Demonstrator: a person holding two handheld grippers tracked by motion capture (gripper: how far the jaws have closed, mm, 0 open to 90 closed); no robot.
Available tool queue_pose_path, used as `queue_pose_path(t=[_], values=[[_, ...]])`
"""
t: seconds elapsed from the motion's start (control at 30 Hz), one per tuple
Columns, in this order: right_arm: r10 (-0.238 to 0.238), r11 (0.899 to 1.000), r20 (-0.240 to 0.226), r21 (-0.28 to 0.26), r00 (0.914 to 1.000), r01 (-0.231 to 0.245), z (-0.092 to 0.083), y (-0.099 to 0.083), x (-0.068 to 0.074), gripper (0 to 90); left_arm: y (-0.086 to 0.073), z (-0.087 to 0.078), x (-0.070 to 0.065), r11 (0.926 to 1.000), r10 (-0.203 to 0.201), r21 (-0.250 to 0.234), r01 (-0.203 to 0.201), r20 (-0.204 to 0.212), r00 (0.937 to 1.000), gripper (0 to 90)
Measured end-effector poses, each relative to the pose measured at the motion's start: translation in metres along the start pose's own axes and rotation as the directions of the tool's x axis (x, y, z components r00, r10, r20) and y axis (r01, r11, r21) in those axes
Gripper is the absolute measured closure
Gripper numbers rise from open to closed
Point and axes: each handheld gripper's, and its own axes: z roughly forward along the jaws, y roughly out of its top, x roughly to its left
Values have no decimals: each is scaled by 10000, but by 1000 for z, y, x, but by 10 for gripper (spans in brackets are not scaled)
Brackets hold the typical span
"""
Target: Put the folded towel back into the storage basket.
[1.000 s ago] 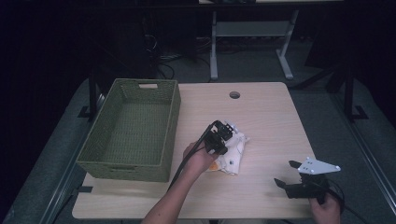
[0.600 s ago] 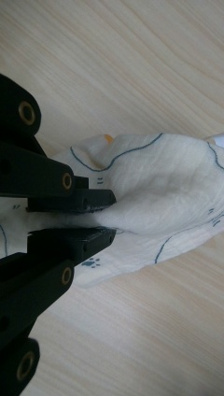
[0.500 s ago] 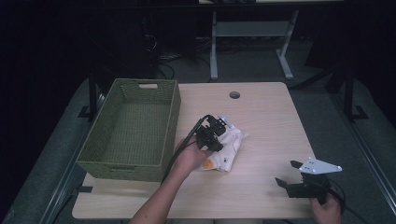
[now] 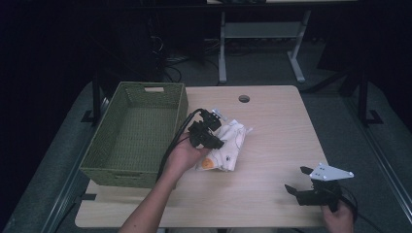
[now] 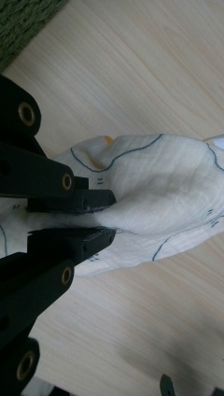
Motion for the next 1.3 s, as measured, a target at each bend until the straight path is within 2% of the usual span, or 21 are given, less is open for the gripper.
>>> queue_pose_path(t=[0.1,0.23,0.33,0.47,0.53,0.6,0.63,0.73,0.83,0.9,1.03,1.1,1.2,1.23,1.3], values=[[327,9994,-45,-78,9995,-328,0,-3,-1,139,-2,-8,10,9996,-270,-112,272,130,9996,833],[199,9998,-126,-32,9997,-200,0,-2,1,138,-4,-19,18,9989,-388,-256,390,81,9992,834],[292,9995,-63,-143,9996,-293,-1,-1,0,139,-7,-26,22,9978,-567,-325,571,146,9983,835],[297,9995,-157,-70,9994,-298,1,-1,0,139,-9,-38,28,9975,-572,-402,577,152,9982,835],[219,9997,-92,-82,9997,-220,0,0,1,139,-11,-44,30,9947,-722,-713,744,325,9969,836],[226,9996,-45,-174,9997,-226,0,1,1,139,-13,-50,33,9934,-755,-829,792,461,9961,835],[282,9994,-25,-196,9996,-282,1,1,1,139,-14,-53,34,9938,-651,-868,695,523,9965,835],[255,9996,-135,-117,9996,-257,2,1,2,139,-16,-62,36,9925,-720,-955,762,464,9963,835],[159,9998,-156,-111,9998,-161,1,2,3,139,-21,-68,40,9916,-730,-1019,793,642,9953,835],[204,9995,-73,-219,9998,-206,0,3,3,139,-25,-71,43,9883,-908,-1145,1012,923,9916,835],[245,9995,-126,-187,9996,-247,0,3,2,139,-32,-79,49,9866,-896,-1281,1013,938,9915,835],[179,9997,-114,-135,9998,-180,0,4,2,139,-35,-83,51,9831,-966,-1448,1116,1069,9896,835],[263,9995,-23,-175,9997,-264,0,4,2,139,-41,-87,56,9815,-1075,-1446,1254,1258,9862,835],[324,9993,-29,-198,9995,-325,0,3,2,139,-42,-90,59,9811,-1115,-1450,1278,1160,9870,834],[290,9994,-185,-179,9994,-294,0,2,2,139,-47,-97,63,9745,-1256,-1708,1454,1212,9846,834]])
